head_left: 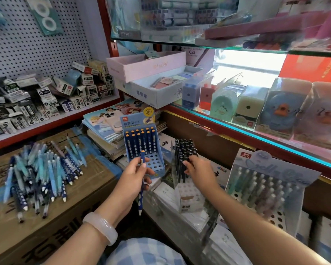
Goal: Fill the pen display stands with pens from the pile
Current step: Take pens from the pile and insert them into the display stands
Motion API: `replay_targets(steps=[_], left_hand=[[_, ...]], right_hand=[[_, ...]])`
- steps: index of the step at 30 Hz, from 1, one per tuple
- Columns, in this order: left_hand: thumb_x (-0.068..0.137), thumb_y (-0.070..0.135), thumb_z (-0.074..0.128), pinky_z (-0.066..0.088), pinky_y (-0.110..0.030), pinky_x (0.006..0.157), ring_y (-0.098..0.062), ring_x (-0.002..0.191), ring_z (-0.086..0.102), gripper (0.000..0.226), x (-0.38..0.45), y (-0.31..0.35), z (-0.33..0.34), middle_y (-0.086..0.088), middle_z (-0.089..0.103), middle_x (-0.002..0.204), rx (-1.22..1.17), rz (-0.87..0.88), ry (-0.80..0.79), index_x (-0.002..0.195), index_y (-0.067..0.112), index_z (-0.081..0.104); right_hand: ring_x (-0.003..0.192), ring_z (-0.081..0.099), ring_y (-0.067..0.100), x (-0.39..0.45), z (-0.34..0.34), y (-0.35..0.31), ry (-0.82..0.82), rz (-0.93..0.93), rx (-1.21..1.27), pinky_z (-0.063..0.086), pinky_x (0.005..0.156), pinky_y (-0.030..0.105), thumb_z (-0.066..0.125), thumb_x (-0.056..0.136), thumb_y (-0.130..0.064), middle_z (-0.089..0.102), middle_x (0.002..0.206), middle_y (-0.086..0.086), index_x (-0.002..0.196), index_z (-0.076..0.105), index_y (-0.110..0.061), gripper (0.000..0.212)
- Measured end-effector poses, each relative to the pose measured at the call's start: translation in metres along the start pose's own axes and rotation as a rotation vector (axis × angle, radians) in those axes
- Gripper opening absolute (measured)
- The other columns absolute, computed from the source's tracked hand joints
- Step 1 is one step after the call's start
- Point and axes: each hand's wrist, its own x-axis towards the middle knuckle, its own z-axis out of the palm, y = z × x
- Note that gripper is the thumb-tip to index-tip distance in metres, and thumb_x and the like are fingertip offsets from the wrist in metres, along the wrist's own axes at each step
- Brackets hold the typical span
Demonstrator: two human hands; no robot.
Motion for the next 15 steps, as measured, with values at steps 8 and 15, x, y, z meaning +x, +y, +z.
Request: replay_targets(steps=[8, 15], left_hand=[[0.101, 0.014, 0.031, 0.035, -0.02, 0.048, -0.01, 0.054, 0.043, 0.019, 0.002, 0.003, 0.001, -0.003, 0.055, 0.069, 0.027, -0.024, -0.034, 0.104, 0.019, 0.05], [0.1, 0.011, 0.033, 0.037, -0.021, 0.052, -0.01, 0.06, 0.047, 0.014, -0.003, 0.005, -0.003, -0.004, 0.06, 0.079, 0.11, 0.055, -0.061, 0.095, 0.022, 0.041]], right_hand=[[0.076, 0.065, 0.01, -0.007, -0.039, -0.031, 0.132, -0.008, 0.084, 0.057, 0.076, 0.031, 0.058, 0.09, -0.031, 0.069, 0.085, -0.001, 0.101, 0.066, -0.015, 0.021], [0.071, 0.064, 0.008, -0.011, -0.033, -0.103, -0.264, -0.105, 0.431, 0.055, 0.065, 0.017, 0.057, 0.092, -0.024, 0.069, 0.083, 0.001, 0.104, 0.066, -0.009, 0.022]])
